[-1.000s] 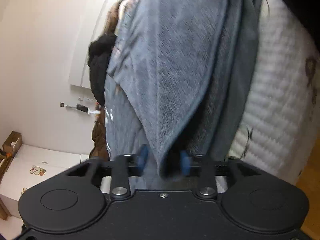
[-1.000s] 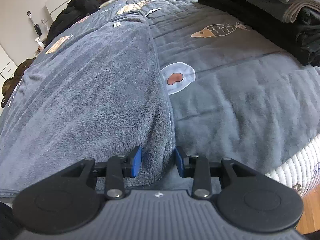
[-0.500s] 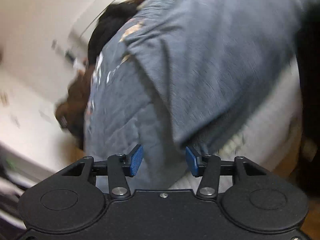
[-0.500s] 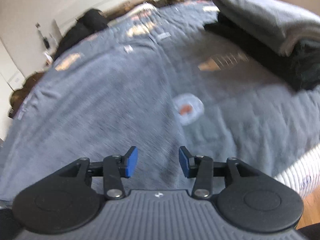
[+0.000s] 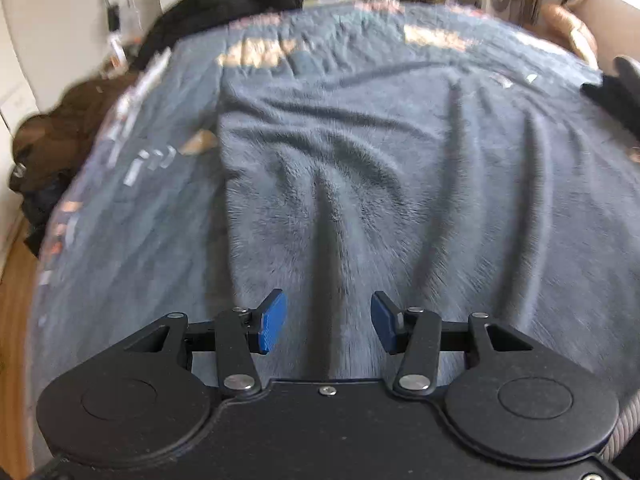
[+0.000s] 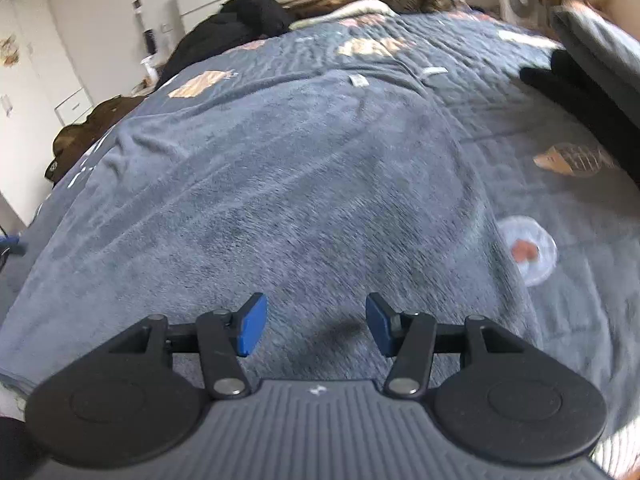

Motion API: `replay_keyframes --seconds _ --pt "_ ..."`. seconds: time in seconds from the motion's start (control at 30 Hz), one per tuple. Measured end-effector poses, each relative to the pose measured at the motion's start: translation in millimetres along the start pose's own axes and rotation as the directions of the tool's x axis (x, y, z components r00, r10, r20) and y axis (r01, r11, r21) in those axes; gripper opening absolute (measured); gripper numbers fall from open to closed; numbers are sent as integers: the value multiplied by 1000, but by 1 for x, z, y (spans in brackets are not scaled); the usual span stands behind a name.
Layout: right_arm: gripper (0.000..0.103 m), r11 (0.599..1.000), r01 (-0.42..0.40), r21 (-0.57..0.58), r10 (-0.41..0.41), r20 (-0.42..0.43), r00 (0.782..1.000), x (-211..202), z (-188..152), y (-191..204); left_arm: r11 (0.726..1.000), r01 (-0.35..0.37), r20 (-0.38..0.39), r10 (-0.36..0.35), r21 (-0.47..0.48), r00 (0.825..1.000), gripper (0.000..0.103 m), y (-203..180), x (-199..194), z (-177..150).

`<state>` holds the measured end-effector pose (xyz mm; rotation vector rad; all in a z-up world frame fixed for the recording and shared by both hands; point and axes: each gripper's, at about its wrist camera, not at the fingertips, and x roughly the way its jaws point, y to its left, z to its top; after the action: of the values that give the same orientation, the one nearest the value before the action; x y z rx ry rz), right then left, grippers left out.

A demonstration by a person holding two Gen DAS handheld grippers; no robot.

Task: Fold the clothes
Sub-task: 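Open both grippers and move them over the blanket, then pinch the grey blanket surface with the left gripper and tug it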

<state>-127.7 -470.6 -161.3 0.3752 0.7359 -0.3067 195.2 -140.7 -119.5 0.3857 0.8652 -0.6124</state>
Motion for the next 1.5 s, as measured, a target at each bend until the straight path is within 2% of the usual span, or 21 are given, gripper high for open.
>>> replay_keyframes --seconds 0.13,0.23,0.27,0.3,0.4,0.5,0.73,0.93,0.97,1.03,1.1,1.17,1.33,1.5 --pt "54 999 29 23 -28 -18 999 14 3 -1 999 36 -63 -38 -30 997 47 4 45 21" --pt "54 998 52 20 -52 -30 998 22 4 -1 999 31 -88 -33 -31 996 46 4 54 23" --pt "54 998 55 21 -55 -33 998 24 4 -1 999 25 -87 -28 -34 996 42 6 52 22" --pt "54 998 55 25 -54 -38 998 26 4 0 999 19 -86 -22 -37 996 31 9 51 22" --pt "54 998 64 22 -62 -64 996 35 5 4 999 0 -83 -4 -45 997 10 16 48 20" --pt "54 996 92 -15 -93 -94 991 45 3 9 998 -18 -81 13 -54 997 5 23 44 19" --pt "55 996 89 -19 -90 -98 991 46 0 8 995 -58 -73 53 -78 996 4 41 35 16" --pt "55 996 83 -23 -85 -97 992 48 0 8 989 -77 -40 73 -123 997 4 51 26 28" --pt "55 996 83 -24 -85 -96 992 48 1 8 991 -67 -51 61 -114 997 8 47 29 30" --pt "55 996 82 -26 -84 -89 992 47 2 8 994 -70 -70 64 -88 995 9 41 30 29" --pt "55 997 74 -26 -76 -80 994 44 3 9 995 -72 -60 68 -66 996 21 39 22 22" --pt "55 999 36 -19 -37 -61 997 38 6 11 996 -62 -46 60 -59 997 34 40 10 13" --pt "55 991 -130 24 129 12 992 16 17 22 997 -58 -11 58 -47 998 35 47 -8 -4" --pt "55 973 -230 -1 230 4 973 23 37 54 993 -96 -42 94 -63 995 34 61 16 7"
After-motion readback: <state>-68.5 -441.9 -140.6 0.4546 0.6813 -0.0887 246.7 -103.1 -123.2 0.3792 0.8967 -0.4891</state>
